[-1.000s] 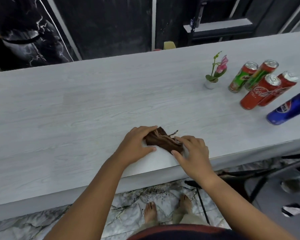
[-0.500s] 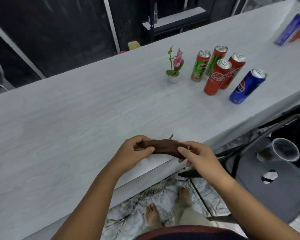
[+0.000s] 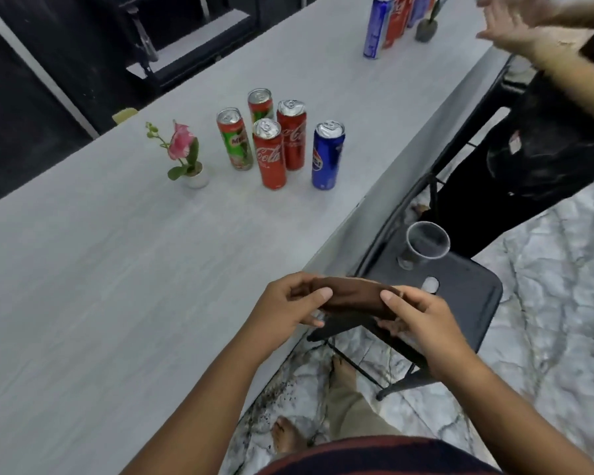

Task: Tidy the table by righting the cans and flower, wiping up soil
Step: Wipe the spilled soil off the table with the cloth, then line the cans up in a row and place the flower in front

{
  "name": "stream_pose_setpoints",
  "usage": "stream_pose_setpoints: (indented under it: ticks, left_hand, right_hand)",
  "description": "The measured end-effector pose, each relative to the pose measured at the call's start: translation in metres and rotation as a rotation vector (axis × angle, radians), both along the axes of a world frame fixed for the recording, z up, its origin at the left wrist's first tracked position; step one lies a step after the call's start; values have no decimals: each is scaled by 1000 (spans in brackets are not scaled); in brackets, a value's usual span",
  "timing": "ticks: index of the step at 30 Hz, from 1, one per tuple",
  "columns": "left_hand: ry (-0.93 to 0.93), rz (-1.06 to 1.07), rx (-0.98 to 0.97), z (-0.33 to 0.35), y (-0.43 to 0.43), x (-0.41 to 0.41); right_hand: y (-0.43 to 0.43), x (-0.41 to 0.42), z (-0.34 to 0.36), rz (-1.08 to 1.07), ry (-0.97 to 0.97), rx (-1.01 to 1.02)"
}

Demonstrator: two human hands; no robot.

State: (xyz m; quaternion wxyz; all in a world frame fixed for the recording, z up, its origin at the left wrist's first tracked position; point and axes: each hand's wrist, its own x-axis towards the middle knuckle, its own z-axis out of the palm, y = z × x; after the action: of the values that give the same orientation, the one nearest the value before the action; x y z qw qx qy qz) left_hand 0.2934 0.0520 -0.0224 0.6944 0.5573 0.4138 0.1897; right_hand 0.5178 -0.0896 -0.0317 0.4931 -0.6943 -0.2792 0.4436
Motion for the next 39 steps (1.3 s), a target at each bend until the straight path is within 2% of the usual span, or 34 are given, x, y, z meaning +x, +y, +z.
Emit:
stream_pose_setpoints:
  ticks: [7, 12, 18, 24, 28, 31, 34, 39]
  left_hand:
    - [44, -280, 27, -12, -10, 114]
    - [216, -428, -2, -64, -21, 176]
    - [432, -537, 89, -113, -31, 223]
    - [526, -573, 67, -137, -33, 241]
    - [591, -610, 208, -139, -36, 240]
    - [569, -612, 305, -130, -38, 237]
    - [486, -555, 372, -113, -38, 227]
    - [324, -487, 397, -75, -35, 203]
  right_hand:
    - [-64, 66, -22, -283, 16, -38]
    - [-95, 95, -65, -413, -11, -167]
    - [-104, 108, -114, -454, -32, -337]
    - [-100, 115, -140, -409, -149, -428]
    - [-98, 115, -141, -364, -226, -471]
    - [-99, 113, -134, -330, -389, -540]
    - [-94, 108, -117, -289, -514, -479]
    - [-72, 96, -85, -229, -509, -294]
